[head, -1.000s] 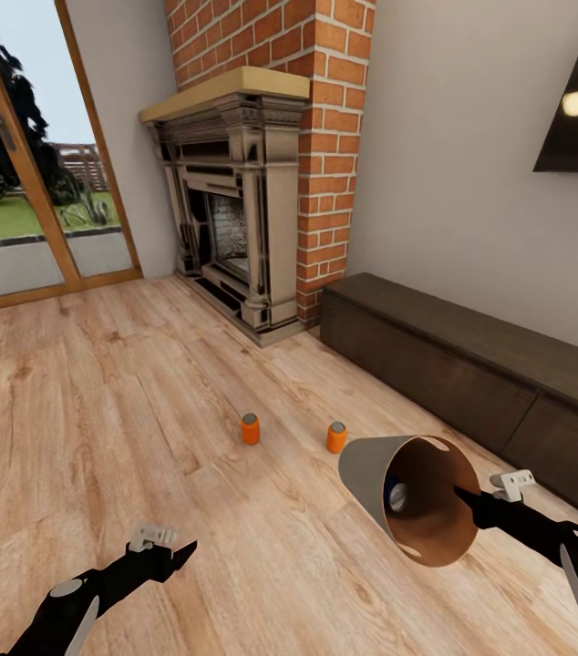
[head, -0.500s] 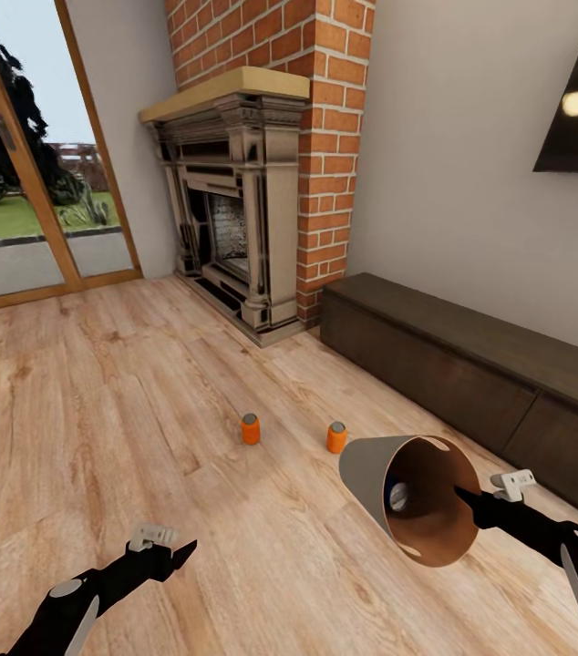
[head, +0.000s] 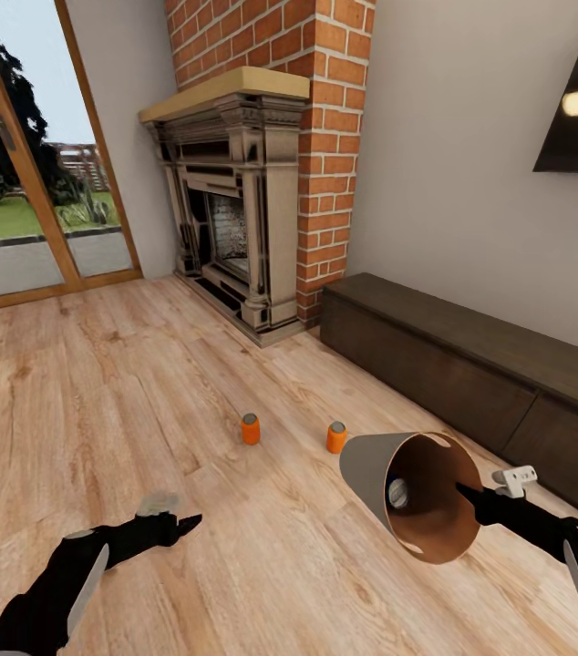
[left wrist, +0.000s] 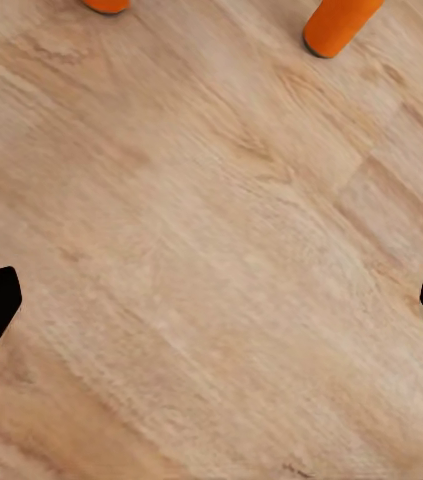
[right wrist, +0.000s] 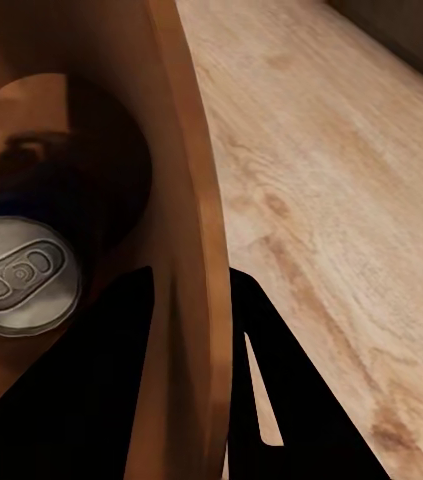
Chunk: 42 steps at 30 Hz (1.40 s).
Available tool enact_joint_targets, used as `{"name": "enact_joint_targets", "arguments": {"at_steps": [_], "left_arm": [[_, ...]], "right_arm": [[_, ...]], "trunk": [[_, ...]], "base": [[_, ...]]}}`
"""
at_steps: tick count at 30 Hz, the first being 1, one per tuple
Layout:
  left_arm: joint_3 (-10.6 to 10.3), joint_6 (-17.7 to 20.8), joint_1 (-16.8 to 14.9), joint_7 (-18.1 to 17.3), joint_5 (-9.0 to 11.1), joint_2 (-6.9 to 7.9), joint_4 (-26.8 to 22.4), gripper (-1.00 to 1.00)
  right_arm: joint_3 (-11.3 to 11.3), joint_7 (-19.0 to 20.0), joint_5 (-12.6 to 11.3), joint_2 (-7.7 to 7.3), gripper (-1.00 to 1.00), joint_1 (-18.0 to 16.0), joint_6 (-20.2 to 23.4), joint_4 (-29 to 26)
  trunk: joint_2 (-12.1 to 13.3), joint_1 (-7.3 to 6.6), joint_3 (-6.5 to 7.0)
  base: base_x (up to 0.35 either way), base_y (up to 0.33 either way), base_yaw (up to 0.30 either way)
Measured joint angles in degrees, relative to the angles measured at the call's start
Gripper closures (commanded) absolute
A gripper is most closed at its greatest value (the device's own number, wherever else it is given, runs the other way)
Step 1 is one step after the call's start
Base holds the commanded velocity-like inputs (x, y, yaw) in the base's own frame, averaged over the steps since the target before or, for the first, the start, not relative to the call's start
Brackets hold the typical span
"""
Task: Put the three can of soda from the living room inside the tash can in the kitchen.
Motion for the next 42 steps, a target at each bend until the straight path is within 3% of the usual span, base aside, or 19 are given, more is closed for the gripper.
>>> {"name": "enact_joint_targets", "arguments": {"at_steps": [4,12,15,17,22,31,42], "left_arm": [[0.0,1.6,-2.5,-2.3,-0.2,0.01,0.4,-1.00],[0.0,1.9,-3.3,-3.1,0.2,0.11,-0.1,-1.00],[0.0,2.0,-3.3,-3.1,0.3,0.10,-0.2,-1.00],[0.1,2.1,-3.4,-3.2,0.3,0.10,-0.3,-1.00],[0.1,2.2,-3.4,-3.2,0.4,0.09,-0.3,-1.00],[0.1,2.2,-3.4,-3.2,0.4,0.03,-0.3,-1.00],[0.1,2.4,-3.4,-3.1,0.4,-0.01,-0.4,-1.00]], "right_arm": [[-0.1,0.2,0.1,-0.76,1.00,0.0,0.0,-0.1],[-0.8,0.2,0.2,-1.47,1.00,0.0,0.2,-0.1],[-3.9,0.4,0.8,-1.55,1.00,0.3,-0.1,0.5],[-7.2,0.7,0.7,-1.62,1.00,0.4,-0.3,1.0],[-9.6,4.7,0.4,-1.82,1.00,0.6,0.1,1.1],[-10.6,5.2,0.5,-2.25,1.00,0.7,-0.1,1.4],[-10.7,4.9,0.5,-1.72,1.00,0.7,-0.6,1.7]], "trunk": [[0.0,0.00,0.00],[0.0,0.00,0.18],[0.0,0.00,0.34],[0.0,0.00,0.47],[0.0,0.00,0.78],[0.0,0.00,0.98],[0.0,0.00,0.99]], "base": [[0.000,0.000,0.000],[0.000,0.000,-0.088],[0.000,0.000,-0.163],[0.000,0.000,-0.175],[0.000,0.000,-0.178],[0.023,0.006,-0.047],[0.258,0.159,-0.002]]}}
